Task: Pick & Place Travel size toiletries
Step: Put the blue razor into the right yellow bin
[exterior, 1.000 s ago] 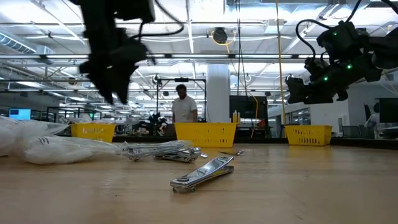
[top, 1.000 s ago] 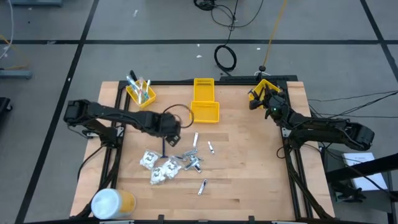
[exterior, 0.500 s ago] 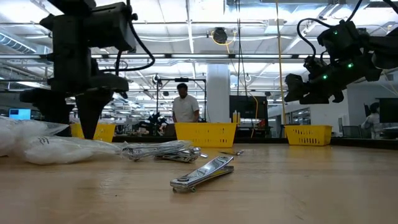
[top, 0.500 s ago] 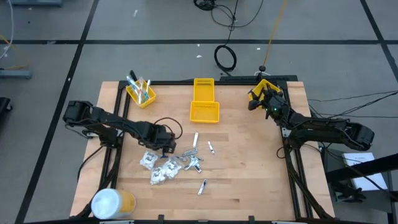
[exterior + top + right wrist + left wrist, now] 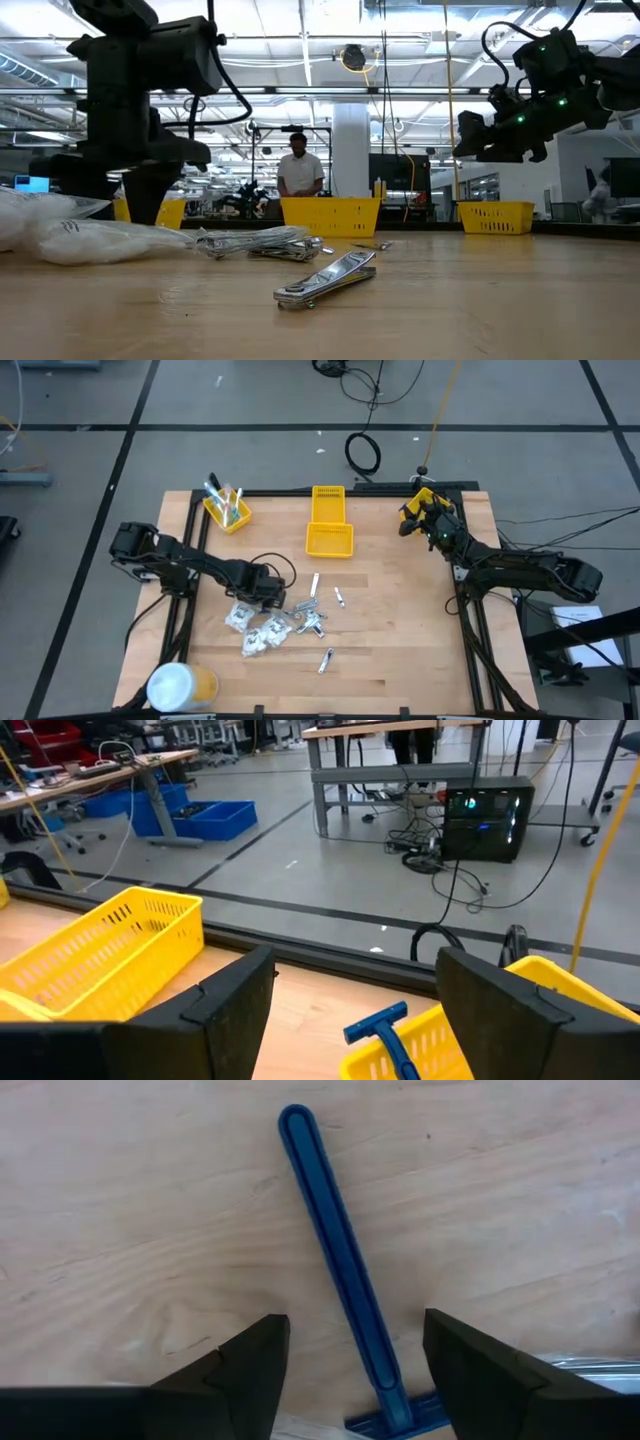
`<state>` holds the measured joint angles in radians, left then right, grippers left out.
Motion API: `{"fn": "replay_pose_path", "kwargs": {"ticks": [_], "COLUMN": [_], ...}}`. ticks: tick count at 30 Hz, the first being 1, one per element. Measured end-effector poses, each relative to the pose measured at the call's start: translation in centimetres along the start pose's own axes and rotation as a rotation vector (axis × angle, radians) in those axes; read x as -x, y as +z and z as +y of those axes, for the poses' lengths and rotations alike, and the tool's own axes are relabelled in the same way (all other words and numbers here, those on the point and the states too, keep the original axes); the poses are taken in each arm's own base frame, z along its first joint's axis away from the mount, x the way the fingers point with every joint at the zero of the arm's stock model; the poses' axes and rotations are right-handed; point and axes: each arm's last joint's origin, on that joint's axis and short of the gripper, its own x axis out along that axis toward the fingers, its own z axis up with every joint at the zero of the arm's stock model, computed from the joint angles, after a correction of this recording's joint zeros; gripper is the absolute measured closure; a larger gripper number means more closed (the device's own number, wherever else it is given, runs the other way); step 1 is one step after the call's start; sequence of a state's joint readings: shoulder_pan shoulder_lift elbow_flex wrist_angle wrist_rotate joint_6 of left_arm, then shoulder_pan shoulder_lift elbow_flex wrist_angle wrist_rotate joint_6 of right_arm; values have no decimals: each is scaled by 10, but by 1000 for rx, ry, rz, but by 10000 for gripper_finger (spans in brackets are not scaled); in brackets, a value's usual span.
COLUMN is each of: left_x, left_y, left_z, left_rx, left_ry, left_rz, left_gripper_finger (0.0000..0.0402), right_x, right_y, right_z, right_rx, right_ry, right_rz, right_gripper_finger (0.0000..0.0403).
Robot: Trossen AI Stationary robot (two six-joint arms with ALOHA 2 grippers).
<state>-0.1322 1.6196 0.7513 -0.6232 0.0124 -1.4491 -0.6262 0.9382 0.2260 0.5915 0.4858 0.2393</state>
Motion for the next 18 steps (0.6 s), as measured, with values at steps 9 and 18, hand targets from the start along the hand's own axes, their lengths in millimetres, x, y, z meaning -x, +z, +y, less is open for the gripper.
{"fn": "replay_pose_path", "kwargs": {"ticks": [9, 18], "left_x": [6, 41], "left_y": [0, 18], "left_z": [8, 3], "left_rx": [-9, -171], "left_ry": [23, -65], "left_rz": [-11, -207], "left_gripper_finger": [369, 391], "right_x": [0, 0], "right_y": [1, 1], "right_z": [1, 2], "right_rx": [-5, -11], "right_ry": [21, 50], "right_rz": [-5, -5], "right_gripper_finger": [140, 140]}}
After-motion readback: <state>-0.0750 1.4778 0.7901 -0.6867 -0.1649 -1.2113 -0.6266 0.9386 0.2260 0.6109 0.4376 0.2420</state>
